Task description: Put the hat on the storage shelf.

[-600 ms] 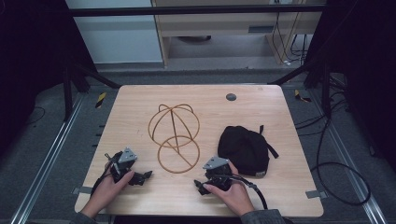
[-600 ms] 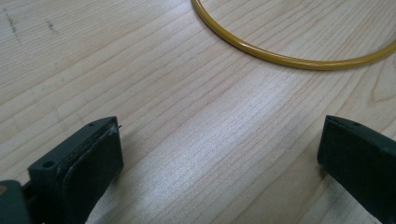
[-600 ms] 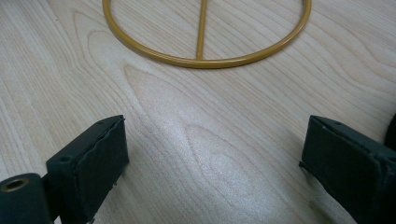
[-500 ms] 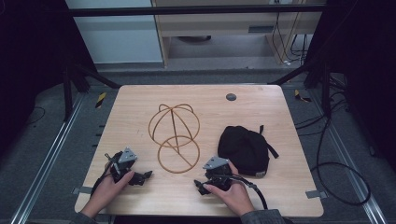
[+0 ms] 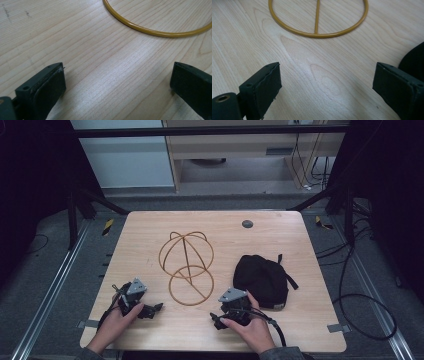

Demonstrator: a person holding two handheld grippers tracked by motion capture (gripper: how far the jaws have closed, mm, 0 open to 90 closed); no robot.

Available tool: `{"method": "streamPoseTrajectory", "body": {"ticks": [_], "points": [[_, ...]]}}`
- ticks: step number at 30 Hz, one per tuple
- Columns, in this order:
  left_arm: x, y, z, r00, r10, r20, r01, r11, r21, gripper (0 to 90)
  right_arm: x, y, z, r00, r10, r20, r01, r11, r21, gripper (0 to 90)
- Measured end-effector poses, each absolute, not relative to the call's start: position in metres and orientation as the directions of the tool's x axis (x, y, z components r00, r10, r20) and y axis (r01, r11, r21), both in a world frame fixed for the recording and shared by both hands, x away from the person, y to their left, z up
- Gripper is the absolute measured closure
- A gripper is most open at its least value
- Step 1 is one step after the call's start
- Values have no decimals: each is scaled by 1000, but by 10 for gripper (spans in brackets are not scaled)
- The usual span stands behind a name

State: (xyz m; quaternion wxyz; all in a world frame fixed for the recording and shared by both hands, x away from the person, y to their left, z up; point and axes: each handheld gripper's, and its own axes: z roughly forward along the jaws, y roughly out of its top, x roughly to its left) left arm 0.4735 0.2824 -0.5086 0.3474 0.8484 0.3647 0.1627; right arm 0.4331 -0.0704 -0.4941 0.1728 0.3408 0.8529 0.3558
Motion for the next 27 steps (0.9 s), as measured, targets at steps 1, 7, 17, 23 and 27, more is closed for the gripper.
{"method": "streamPoseTrajectory", "body": {"ticks": [1, 7, 17, 23, 27], "points": [[474, 282, -509, 681, 732, 23, 506, -493, 708, 0, 433, -72, -492, -706, 706, -50, 458, 509, 729, 82], [474, 282, -509, 681, 732, 23, 506, -493, 708, 0, 427, -79, -474, -698, 713, -71, 436, 501, 748, 77], [473, 282, -509, 678, 735, 22, 508, -490, 708, 0, 418, -102, -443, -681, 722, -122, 408, 512, 756, 84], [473, 282, -509, 677, 735, 22, 508, -490, 709, 0, 416, -119, -425, -655, 737, -166, 420, 539, 730, 98], [473, 282, -509, 678, 735, 23, 508, -490, 708, 0, 419, -143, -404, -621, 760, -192, 440, 540, 717, 103]]}}
